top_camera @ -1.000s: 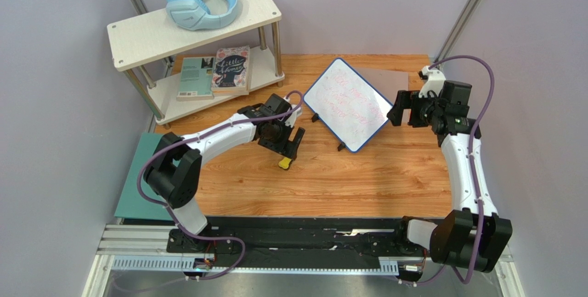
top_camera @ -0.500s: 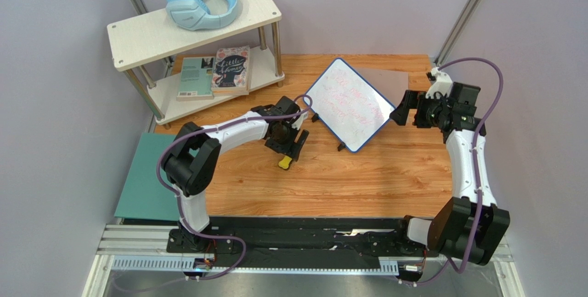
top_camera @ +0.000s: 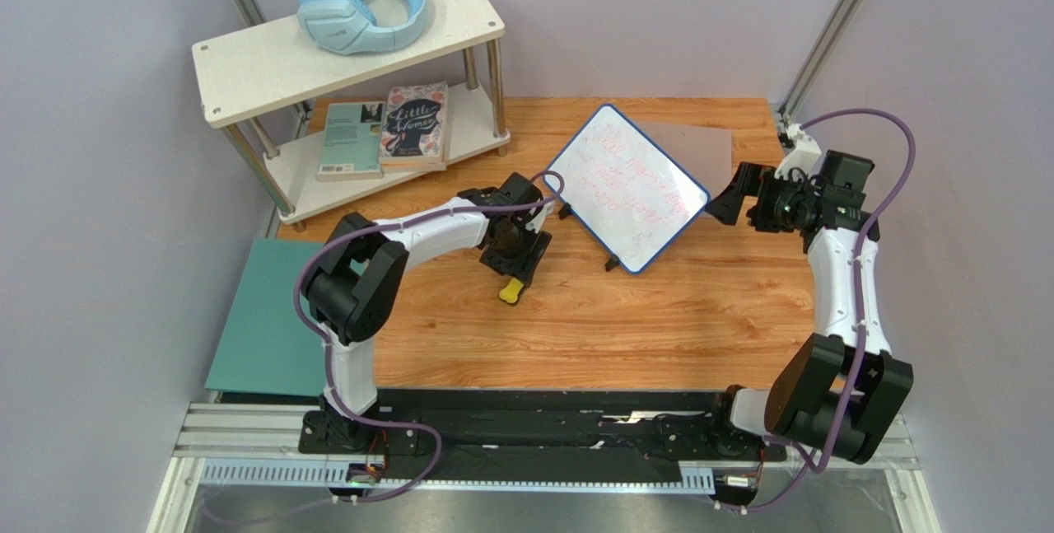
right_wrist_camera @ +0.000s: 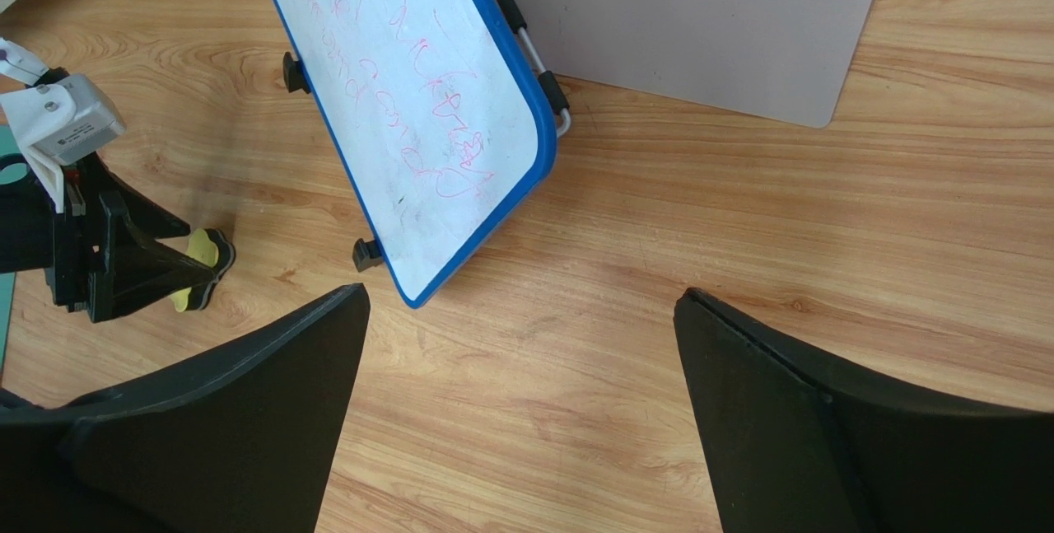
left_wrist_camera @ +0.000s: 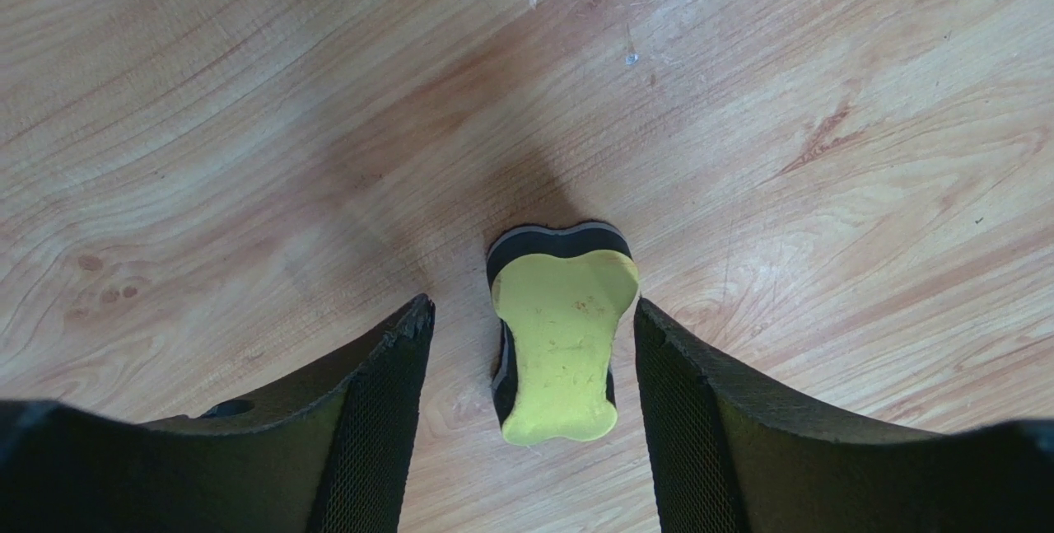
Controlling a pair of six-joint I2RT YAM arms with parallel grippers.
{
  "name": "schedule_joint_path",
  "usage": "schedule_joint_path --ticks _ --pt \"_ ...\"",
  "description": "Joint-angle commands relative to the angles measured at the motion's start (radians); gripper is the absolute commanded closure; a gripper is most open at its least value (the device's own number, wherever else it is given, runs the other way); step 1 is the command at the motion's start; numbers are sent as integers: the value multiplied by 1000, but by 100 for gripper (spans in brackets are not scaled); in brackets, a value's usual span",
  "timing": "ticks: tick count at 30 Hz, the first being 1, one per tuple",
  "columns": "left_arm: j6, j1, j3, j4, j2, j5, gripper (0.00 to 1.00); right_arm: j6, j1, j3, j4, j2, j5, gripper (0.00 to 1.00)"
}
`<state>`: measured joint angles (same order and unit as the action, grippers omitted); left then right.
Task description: Erase the whiteboard
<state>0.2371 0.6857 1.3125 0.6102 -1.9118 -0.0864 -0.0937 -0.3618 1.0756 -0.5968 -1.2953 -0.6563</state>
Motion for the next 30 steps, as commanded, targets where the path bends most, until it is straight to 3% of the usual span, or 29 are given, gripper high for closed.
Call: schedule_joint_path --ticks 1,8,10,15,22,30 --pt "10 5 27 8 -6 10 34 8 -11 33 20 -12 -28 0" --pt "8 6 7 8 -12 4 35 11 -22 41 23 -44 -26 0" --pt "10 6 4 10 -15 -1 47 20 -29 44 28 -61 -34 0" --pt "2 8 13 16 -35 -15 51 57 -60 75 29 -108 -83 0" --pt "-7 12 47 68 -29 19 100 87 -74 152 31 -183 -126 0" --pt "-10 12 152 111 13 11 100 68 -71 289 -21 -343 -241 5"
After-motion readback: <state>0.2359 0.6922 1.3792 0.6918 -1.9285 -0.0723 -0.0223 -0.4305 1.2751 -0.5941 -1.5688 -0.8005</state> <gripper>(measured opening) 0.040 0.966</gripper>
